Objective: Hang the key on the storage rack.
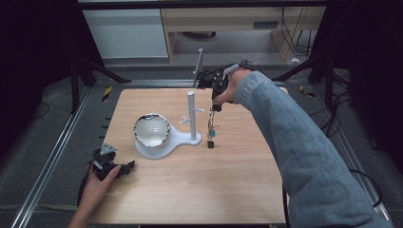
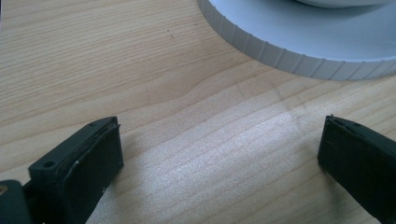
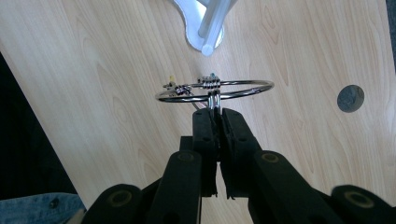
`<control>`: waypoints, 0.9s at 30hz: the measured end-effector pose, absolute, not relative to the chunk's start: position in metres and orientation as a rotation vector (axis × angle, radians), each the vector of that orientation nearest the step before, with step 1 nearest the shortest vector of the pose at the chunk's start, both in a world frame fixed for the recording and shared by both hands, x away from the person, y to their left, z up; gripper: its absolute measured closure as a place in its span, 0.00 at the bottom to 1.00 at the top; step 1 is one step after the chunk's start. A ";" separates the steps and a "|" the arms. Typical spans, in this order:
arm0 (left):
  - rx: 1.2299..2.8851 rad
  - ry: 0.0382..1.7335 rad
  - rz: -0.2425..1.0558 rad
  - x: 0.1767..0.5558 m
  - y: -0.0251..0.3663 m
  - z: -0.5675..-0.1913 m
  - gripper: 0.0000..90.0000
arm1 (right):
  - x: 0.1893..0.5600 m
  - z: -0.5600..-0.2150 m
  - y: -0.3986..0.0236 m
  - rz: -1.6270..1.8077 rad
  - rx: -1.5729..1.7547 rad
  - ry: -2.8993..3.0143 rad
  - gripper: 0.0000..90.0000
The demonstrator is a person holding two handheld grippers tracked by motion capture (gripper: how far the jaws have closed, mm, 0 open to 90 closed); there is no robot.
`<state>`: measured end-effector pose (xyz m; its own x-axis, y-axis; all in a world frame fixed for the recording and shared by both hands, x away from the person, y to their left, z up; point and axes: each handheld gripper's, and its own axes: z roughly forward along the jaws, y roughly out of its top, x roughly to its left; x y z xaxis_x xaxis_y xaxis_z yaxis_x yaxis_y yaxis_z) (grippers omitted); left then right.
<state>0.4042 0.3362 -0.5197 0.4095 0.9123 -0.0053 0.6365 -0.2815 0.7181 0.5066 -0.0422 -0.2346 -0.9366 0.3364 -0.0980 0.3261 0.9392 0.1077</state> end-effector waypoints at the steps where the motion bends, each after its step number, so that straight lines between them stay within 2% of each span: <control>1: 2.022 1.312 0.549 0.404 0.336 -0.520 0.00 | 0.507 -0.235 -0.041 0.136 0.508 2.981 0.94; 27: 2.024 1.312 0.549 0.404 0.336 -0.520 0.00 | 0.514 -0.231 -0.018 0.171 0.476 2.981 0.95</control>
<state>0.4042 0.3362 -0.5196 0.4095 0.9123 -0.0044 0.6373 -0.2826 0.7169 0.5135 -0.0176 -0.2313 -0.9435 0.3163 -0.0986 0.3030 0.9441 0.1300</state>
